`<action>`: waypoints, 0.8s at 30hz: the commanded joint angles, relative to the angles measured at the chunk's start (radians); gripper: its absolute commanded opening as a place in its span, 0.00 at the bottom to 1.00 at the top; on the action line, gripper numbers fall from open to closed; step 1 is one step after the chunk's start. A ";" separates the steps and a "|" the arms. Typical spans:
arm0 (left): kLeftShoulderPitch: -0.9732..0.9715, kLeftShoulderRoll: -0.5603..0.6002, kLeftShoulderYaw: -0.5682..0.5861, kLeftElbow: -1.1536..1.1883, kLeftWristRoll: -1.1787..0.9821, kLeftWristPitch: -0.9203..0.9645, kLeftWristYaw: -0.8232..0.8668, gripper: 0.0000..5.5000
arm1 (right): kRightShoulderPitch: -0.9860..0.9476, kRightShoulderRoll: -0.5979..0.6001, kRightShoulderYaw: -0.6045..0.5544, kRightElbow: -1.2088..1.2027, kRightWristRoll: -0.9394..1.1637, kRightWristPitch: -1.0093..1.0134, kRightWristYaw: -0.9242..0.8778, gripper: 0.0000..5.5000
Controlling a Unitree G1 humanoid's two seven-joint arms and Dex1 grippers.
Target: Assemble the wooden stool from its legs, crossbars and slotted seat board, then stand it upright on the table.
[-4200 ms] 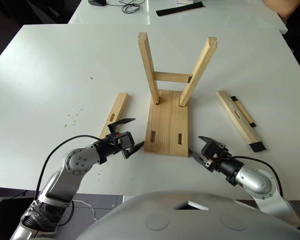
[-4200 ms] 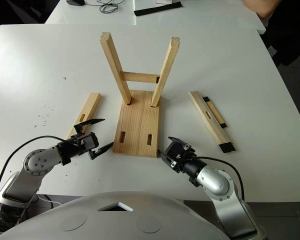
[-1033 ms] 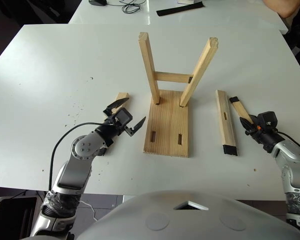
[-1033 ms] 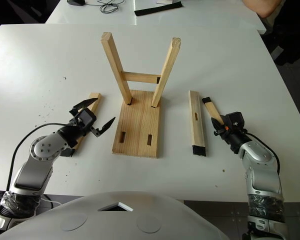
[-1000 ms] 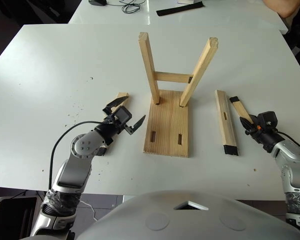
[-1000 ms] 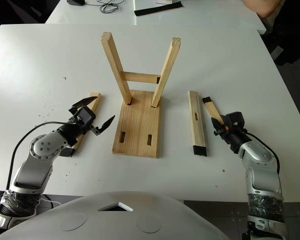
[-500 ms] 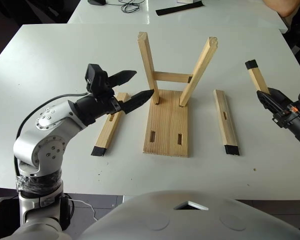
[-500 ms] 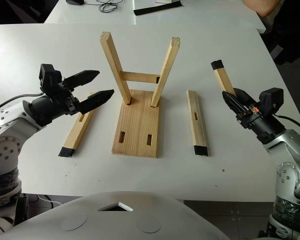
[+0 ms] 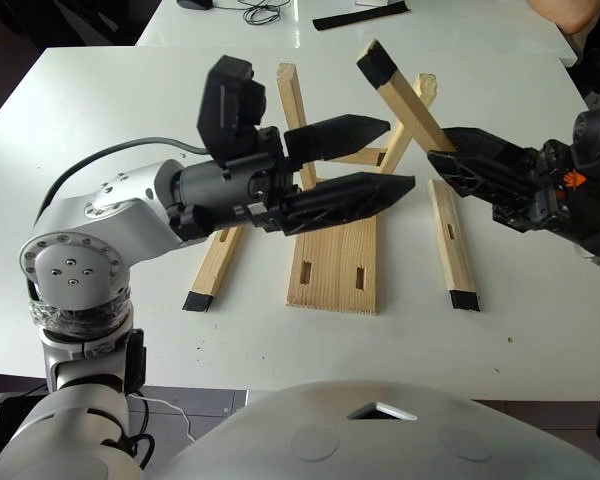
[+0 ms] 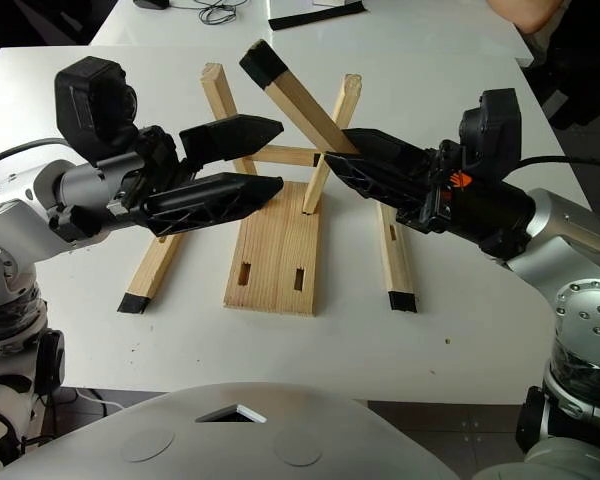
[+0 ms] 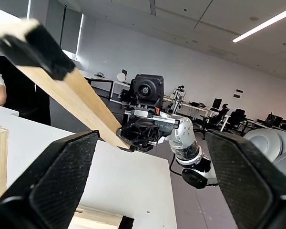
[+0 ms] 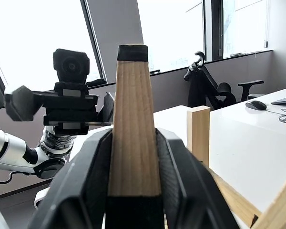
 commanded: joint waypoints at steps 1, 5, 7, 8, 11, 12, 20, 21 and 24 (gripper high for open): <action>0.013 0.009 -0.023 -0.013 0.034 -0.012 -0.013 0.74 | -0.040 -0.024 0.023 -0.003 0.063 0.017 0.004 0.24; 0.019 0.005 -0.019 -0.014 0.049 -0.031 -0.046 0.74 | -0.019 -0.041 0.051 -0.026 0.070 0.029 0.031 0.24; 0.011 0.003 -0.021 -0.001 0.052 -0.038 -0.051 0.74 | 0.015 -0.044 0.060 -0.052 0.050 0.024 0.050 0.24; 0.004 0.004 -0.021 0.008 0.048 -0.039 -0.056 0.74 | 0.030 -0.041 0.061 -0.063 0.048 0.019 0.050 0.24; -0.009 0.006 -0.023 0.024 0.044 -0.041 -0.068 0.74 | 0.049 -0.029 0.077 -0.084 0.044 0.004 0.041 0.24; -0.012 0.007 -0.024 0.029 0.050 -0.042 -0.072 0.74 | 0.055 -0.025 0.086 -0.092 0.043 0.002 0.036 0.24; -0.009 0.037 -0.030 0.036 0.099 -0.028 -0.152 0.74 | 0.082 -0.035 0.106 -0.119 0.025 -0.012 0.034 0.24; -0.008 0.040 -0.035 0.034 0.112 -0.027 -0.161 0.74 | 0.081 -0.041 0.107 -0.120 0.020 -0.010 0.039 0.24; 0.000 0.051 -0.062 0.010 0.177 -0.032 -0.194 0.74 | 0.069 -0.063 0.108 -0.110 0.016 -0.002 0.062 0.24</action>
